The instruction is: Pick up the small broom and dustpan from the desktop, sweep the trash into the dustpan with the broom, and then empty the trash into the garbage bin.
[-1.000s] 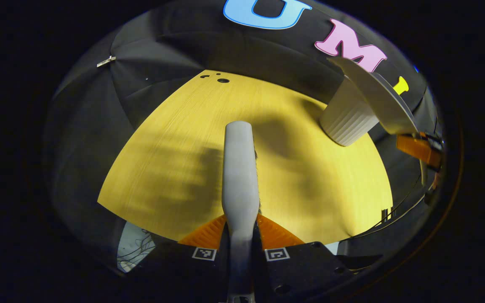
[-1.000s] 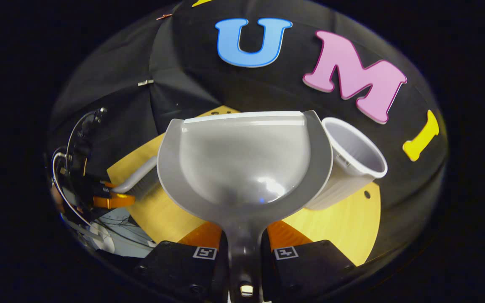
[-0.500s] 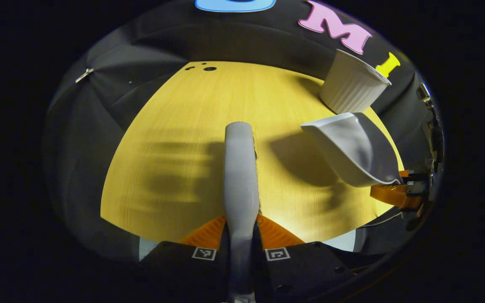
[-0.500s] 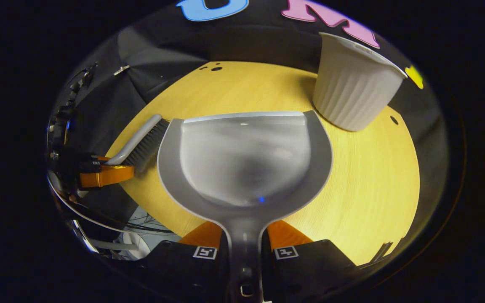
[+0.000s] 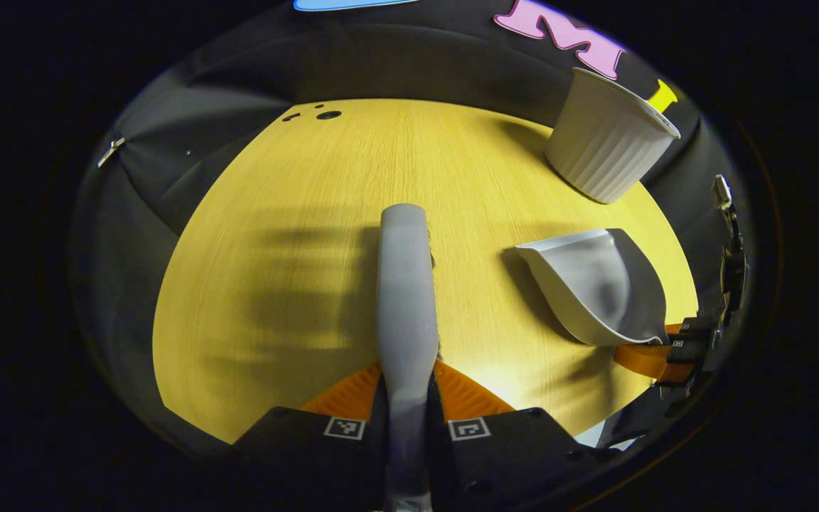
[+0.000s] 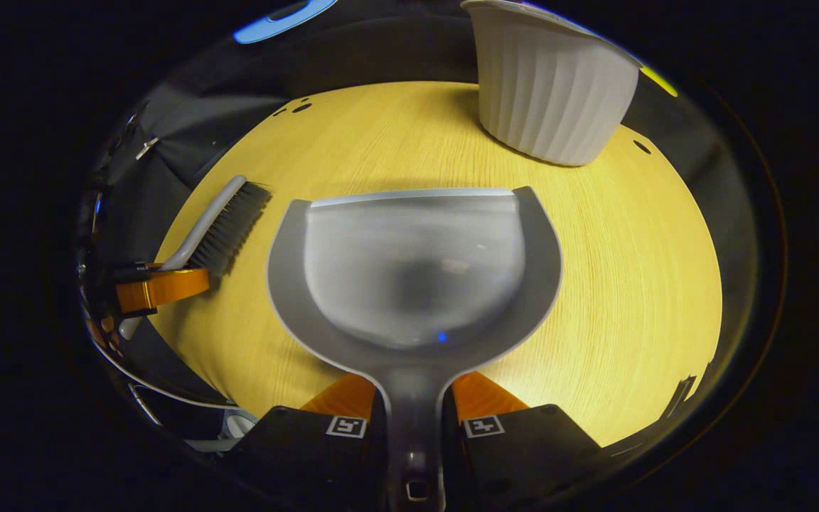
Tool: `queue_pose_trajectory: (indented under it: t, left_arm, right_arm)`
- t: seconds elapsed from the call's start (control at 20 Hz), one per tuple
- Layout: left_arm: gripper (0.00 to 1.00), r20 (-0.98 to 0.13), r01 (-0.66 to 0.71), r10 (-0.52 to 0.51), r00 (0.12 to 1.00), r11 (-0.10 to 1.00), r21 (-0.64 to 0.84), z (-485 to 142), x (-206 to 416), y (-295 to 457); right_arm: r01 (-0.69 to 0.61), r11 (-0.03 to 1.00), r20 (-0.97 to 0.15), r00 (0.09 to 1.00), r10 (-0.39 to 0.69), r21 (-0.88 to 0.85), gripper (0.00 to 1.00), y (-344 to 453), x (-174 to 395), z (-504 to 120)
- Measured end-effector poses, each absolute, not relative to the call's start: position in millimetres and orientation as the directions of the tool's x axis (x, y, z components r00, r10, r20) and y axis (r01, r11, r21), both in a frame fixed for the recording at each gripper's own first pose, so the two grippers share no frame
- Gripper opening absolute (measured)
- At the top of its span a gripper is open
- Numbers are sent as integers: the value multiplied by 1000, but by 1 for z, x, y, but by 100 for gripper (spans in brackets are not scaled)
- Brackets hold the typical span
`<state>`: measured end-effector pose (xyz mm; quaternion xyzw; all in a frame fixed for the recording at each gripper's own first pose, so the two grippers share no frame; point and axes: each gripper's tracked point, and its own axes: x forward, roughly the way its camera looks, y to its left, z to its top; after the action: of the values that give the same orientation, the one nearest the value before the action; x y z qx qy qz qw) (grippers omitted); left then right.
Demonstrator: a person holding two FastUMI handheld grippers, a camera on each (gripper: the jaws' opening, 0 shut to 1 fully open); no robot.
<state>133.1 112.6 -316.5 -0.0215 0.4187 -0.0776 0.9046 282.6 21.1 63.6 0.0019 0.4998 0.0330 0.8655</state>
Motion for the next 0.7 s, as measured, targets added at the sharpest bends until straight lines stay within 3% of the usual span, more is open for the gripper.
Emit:
queue_pose_trajectory:
  t: [0.2,0.25,0.3,0.35,0.5,0.55,0.6,0.7]
  left_arm:
    - [29,-750,138,-115,651,990,-32,-318,137,114]
    - [29,-752,140,-106,650,990,-19,-318,139,115]
    - [29,-757,136,-97,647,991,-11,-318,139,116]
    - [30,-758,132,-90,646,991,-5,-317,138,116]
    - [33,-746,142,-81,661,990,18,-312,142,120]
    - [35,-738,142,-76,670,989,28,-308,142,122]
    - [36,-732,142,-77,677,990,27,-305,142,123]
    - [67,-711,141,-102,696,990,-4,-293,142,118]
  right_arm:
    - [-26,999,-866,499,30,20,35,20,287,66]
    - [-20,1000,-867,498,29,22,29,21,287,67]
    - [-17,1000,-868,495,31,26,43,21,289,64]
    - [-17,999,-870,492,34,30,36,22,289,64]
    - [-6,998,-870,489,62,68,39,29,290,64]
    - [-4,996,-868,490,81,91,43,33,289,67]
    - [-1,995,-860,501,91,104,54,35,289,70]
    - [8,992,-844,527,101,124,81,37,292,82]
